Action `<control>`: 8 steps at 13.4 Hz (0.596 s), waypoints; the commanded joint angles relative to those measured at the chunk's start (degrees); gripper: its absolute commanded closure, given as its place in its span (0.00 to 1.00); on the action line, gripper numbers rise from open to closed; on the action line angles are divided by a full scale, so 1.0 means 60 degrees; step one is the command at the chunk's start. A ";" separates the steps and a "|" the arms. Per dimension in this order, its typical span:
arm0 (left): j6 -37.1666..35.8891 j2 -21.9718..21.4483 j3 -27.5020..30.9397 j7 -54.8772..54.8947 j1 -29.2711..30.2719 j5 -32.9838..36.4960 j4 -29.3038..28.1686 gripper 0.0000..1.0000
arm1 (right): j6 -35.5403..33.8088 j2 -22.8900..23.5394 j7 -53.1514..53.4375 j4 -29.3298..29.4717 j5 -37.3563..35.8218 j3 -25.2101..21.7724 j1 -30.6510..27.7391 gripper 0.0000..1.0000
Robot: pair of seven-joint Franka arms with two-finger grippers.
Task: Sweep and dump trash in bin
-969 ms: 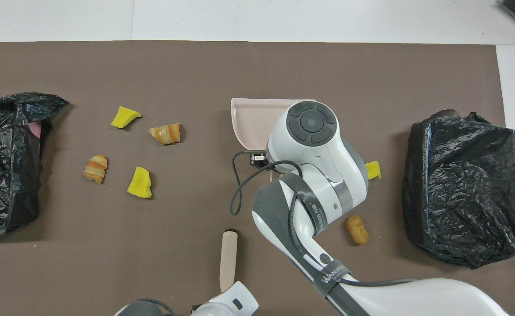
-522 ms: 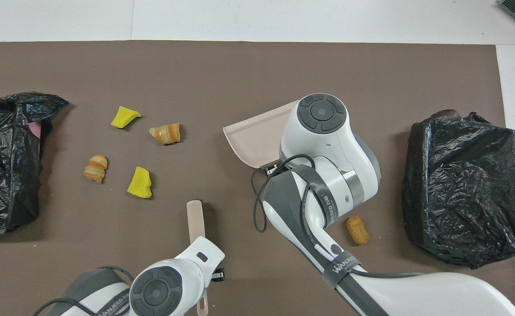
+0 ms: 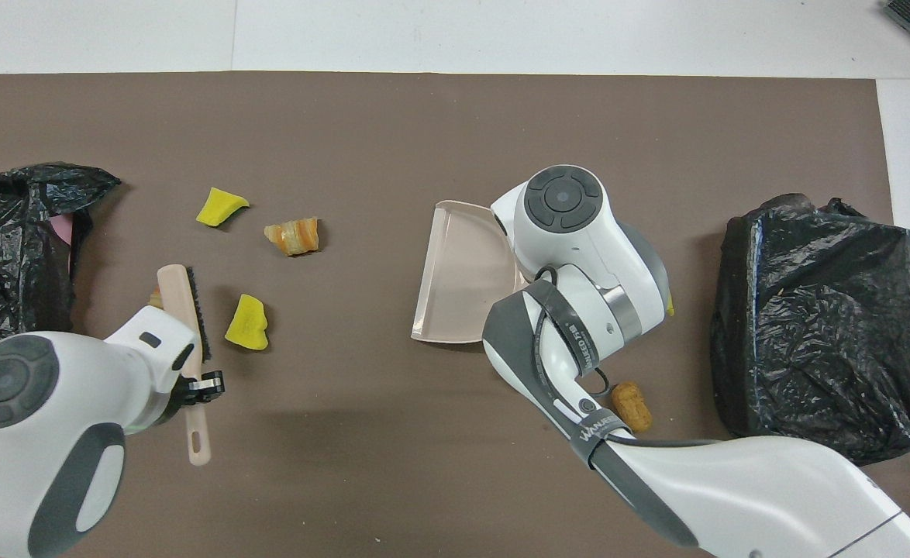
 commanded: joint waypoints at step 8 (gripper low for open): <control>0.0755 0.1008 -0.0206 0.0293 0.1497 0.0078 -0.0353 1.00 | 0.0269 0.0318 -0.1765 0.0093 -0.0740 0.0110 0.0036 1.00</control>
